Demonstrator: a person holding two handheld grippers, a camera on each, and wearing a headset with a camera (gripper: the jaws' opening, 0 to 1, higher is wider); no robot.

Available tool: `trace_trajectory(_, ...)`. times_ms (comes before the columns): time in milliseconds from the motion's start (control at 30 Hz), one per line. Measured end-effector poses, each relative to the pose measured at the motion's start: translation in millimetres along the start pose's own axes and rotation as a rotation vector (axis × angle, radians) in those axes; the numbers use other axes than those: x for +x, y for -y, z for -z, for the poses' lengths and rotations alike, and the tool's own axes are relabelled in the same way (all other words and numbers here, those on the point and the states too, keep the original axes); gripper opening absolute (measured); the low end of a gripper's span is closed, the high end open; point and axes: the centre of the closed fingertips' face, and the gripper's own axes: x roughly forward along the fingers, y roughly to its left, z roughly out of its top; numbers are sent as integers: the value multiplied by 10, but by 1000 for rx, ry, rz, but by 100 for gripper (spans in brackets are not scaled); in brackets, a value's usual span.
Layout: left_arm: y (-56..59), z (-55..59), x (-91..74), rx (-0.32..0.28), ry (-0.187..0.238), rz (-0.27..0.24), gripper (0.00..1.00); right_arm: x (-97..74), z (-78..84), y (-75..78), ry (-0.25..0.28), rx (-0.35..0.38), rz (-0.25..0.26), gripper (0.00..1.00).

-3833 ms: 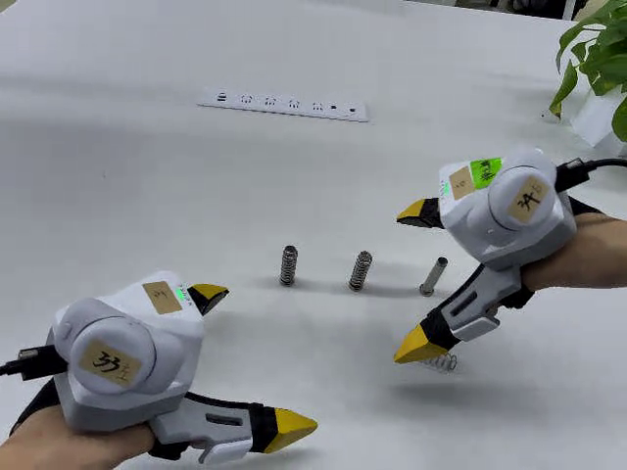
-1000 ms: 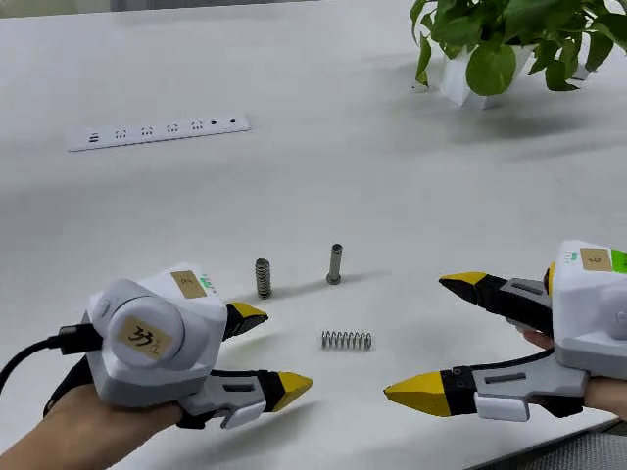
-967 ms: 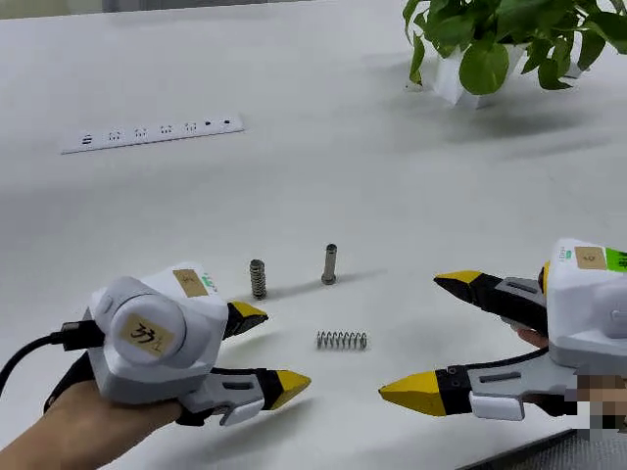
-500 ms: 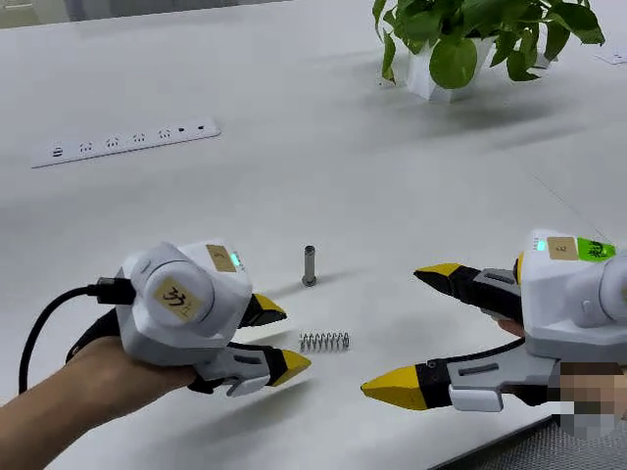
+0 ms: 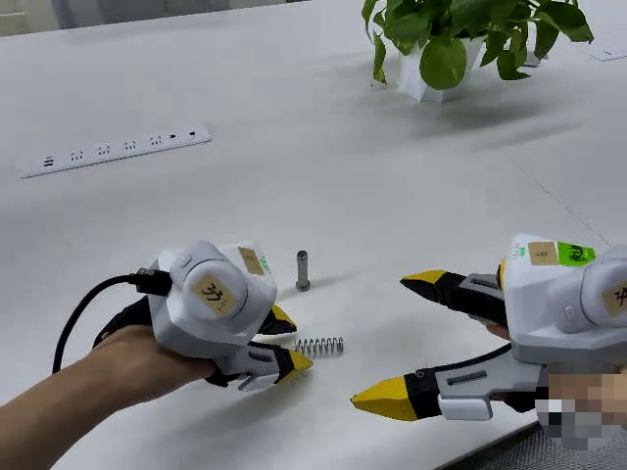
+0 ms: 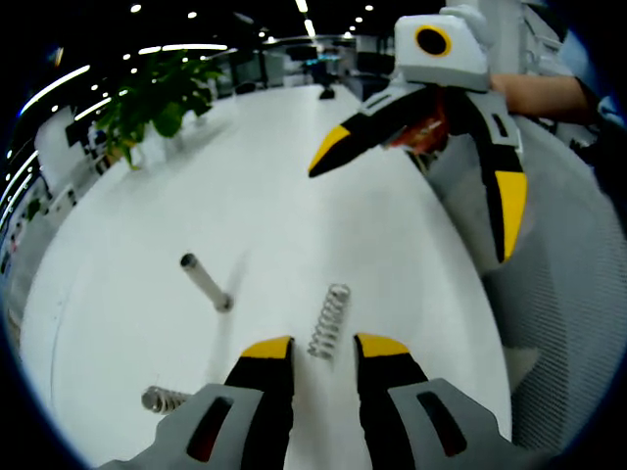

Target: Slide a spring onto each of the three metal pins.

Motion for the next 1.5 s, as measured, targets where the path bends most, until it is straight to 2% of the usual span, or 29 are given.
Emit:
trace_trajectory(233, 13, 8, 66, 4, -38, 34, 23, 6, -6, 2, 5, 6, -2, 91)
trace_trajectory(467, 17, 10, 106, 18, -65, 48, 20, 6, -15, 2, 9, 11, -2, 91)
trace_trajectory(567, 9, 14, 103, 5, -81, 52, 20, 8, -15, 4, 9, 12, -3, 91)
trace_trajectory(700, 7, 40, 92, 69, -122, 47, 19, 14, -4, -4, 4, 9, -5, 91)
trace_trajectory(1133, 35, 46, 91, 105, -150, 60, 14, 15, 19, -28, -7, 11, -11, 91)
trace_trajectory(1333, 42, 56, 82, 144, -165, 51, 11, 20, 30, -23, -14, 16, -12, 91)
trace_trajectory(1500, 25, 60, 80, 135, -171, 51, 11, 25, 26, -20, -14, 16, -12, 91)
